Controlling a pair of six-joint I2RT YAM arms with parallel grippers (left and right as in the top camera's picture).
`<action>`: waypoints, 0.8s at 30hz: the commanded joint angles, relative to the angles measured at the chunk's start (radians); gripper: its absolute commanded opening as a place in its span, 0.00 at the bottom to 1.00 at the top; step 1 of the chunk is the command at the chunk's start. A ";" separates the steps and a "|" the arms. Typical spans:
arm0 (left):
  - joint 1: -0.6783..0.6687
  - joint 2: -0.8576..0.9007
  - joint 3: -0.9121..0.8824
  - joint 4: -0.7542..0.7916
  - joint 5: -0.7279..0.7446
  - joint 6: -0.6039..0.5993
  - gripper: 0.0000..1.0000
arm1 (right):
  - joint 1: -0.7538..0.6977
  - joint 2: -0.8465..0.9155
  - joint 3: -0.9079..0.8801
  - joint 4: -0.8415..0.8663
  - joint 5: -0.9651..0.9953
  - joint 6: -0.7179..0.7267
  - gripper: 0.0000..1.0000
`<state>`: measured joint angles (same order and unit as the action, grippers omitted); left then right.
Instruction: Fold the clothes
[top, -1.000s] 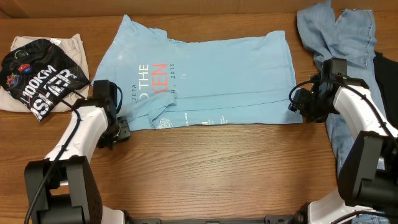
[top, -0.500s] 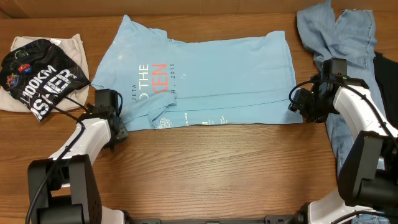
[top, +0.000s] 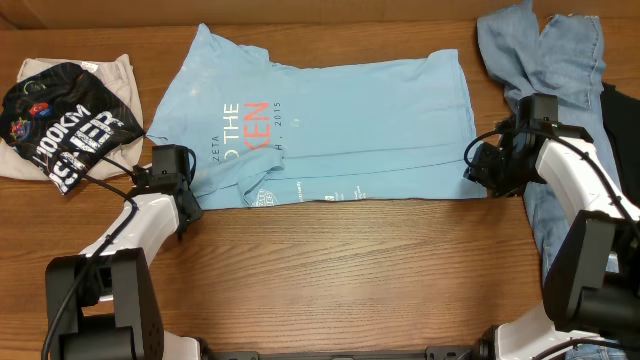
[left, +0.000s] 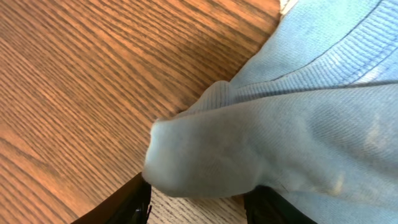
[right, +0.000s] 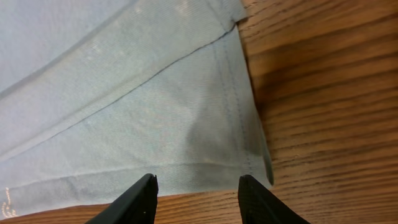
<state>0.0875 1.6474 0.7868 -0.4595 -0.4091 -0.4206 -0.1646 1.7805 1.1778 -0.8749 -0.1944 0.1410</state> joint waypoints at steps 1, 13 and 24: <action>0.006 0.013 -0.021 -0.011 -0.019 -0.021 0.52 | 0.024 -0.008 0.046 0.006 -0.002 -0.034 0.47; 0.004 0.013 -0.021 -0.014 0.034 -0.022 0.55 | 0.090 0.069 0.024 0.064 -0.002 -0.024 0.45; 0.004 0.013 -0.021 0.025 0.077 -0.022 0.63 | 0.091 0.132 0.015 0.095 -0.002 -0.011 0.45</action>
<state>0.0875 1.6455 0.7868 -0.4496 -0.3954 -0.4210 -0.0750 1.8942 1.1957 -0.7830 -0.1947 0.1265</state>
